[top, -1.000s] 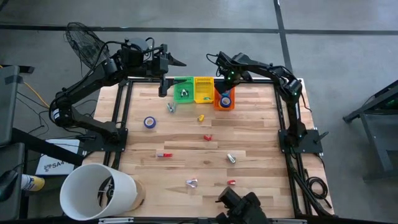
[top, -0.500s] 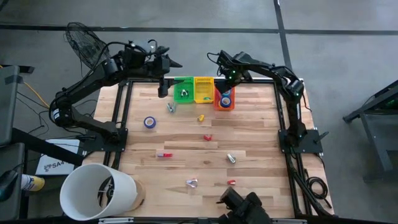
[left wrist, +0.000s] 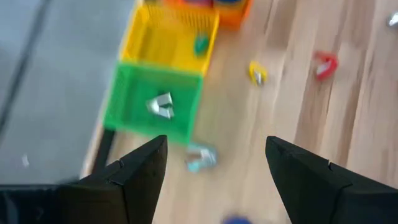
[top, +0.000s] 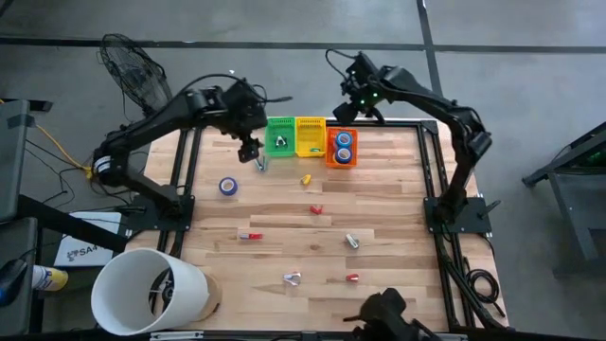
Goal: Pick and place Stapler, Stapler remover, tape
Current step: Put the purple tape into the orange bin
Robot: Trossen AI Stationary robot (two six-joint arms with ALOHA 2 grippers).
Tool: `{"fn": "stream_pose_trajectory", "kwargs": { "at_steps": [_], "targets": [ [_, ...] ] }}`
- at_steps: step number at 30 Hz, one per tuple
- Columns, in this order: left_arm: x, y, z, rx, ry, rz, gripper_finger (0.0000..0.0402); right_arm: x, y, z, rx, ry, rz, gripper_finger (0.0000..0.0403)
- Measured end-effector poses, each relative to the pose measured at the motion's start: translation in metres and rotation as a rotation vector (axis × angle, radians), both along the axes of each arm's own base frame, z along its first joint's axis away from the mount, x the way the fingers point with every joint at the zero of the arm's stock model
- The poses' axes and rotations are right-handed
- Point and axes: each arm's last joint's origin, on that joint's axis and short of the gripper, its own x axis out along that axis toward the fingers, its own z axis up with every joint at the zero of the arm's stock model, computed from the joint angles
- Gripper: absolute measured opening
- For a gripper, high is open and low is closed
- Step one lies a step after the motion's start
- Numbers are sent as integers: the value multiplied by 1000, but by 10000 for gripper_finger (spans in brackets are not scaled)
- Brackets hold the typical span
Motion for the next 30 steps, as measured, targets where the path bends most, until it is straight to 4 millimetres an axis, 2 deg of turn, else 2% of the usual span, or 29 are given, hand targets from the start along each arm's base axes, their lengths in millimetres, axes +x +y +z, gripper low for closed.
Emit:
{"fn": "stream_pose_trajectory", "kwargs": {
  "at_steps": [8, 15, 20, 24, 30],
  "targets": [
    [19, 5, -40, -121, 242, 69, 268, -23, 21, 46, -141, -70, 60, 158],
    [16, -2, -89, -159, 366, 126, 268, -39, 35, 70, -244, -66, 80, 158],
    [10, -8, -130, -219, 375, 209, 268, -46, 39, 77, -284, -67, 101, 158],
    [4, -13, -156, -293, 380, 314, 268, -47, 39, 77, -290, -51, 120, 157],
    [-12, -20, -182, -366, 465, 497, 268, -48, 39, 76, -293, -30, 150, 158]
  ]
}}
